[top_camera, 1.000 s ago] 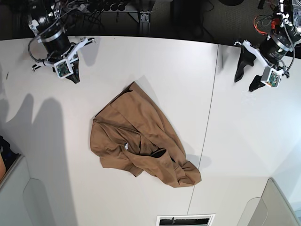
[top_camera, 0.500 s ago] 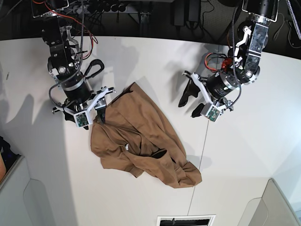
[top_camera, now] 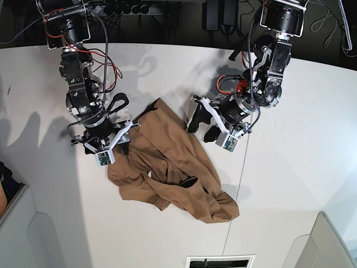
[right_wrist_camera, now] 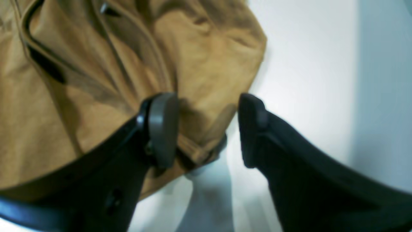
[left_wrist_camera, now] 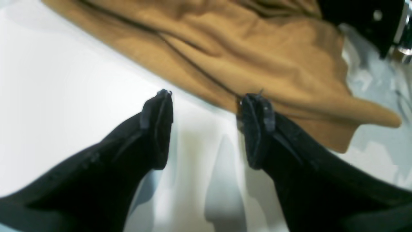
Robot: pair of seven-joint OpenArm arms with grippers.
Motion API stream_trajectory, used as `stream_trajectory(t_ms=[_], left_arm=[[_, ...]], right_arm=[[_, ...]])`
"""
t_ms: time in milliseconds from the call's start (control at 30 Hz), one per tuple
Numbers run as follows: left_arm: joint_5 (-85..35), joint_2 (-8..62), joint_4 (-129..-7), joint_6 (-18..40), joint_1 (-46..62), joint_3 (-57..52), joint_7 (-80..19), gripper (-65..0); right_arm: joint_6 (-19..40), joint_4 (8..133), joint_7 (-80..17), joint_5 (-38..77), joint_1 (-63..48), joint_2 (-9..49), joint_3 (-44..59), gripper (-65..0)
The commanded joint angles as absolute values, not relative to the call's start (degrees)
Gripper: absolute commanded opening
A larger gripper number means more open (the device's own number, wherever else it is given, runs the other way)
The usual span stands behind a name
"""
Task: Layout the t-shirt on the table in an organized manner, then fold the t-shirt properly
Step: 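Lower both grippers onto the crumpled tan t-shirt and pinch its edges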
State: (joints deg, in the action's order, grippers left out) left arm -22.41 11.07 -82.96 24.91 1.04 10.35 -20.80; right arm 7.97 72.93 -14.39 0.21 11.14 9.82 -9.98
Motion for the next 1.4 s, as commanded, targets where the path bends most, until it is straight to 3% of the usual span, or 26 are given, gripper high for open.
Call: stream_trajectory(t_ms=[0,133,300,800,967,1100,1167,1267,1367], left_arm=[[-23.35,10.83,-83.90,25.34,-0.16,10.52,-19.46,-28.0],[-23.33,9.47,-83.90,25.34,-0.19,11.25,-19.05,-28.0],[-23.73,7.27,-83.90,25.34,-0.80,11.25,-19.16,-28.0],[-23.00,5.39,-83.79,25.30,-1.21,11.49,-21.82,-28.0],[-22.44,5.41,-82.24,24.77,-1.28,16.45,-21.85,-28.0],[-20.25,5.41,-81.58,18.61,-1.26,19.49,-19.88,-28.1],[-18.76,5.41,-81.58,17.32,-1.28,19.86,-19.33,-35.7],[-15.92,5.43,-81.58,17.37,-1.28,19.86,-19.40,-63.6],[-13.89,5.82,-81.87,17.39,-1.41,19.42,-19.62,-65.0]], right_arm=[[8.19,73.49,-13.96,0.23,11.92,9.93,-9.76,-36.8],[8.19,73.49,-13.91,0.21,11.90,9.93,-9.76,-51.3],[8.21,73.49,-13.54,0.19,11.88,9.93,-9.76,-64.9],[8.21,73.49,-13.54,0.21,11.88,9.93,-9.76,-65.0],[8.21,73.49,-13.54,0.21,11.88,9.96,-9.76,-65.0],[8.19,73.49,-13.54,0.21,11.88,9.96,-9.76,-65.0],[8.19,73.49,-13.54,0.21,11.88,9.96,-9.76,-65.0],[8.19,73.49,-13.54,-0.01,11.94,9.98,-9.76,-65.0],[8.16,73.54,-13.47,-2.85,12.23,9.98,-9.69,-65.0]])
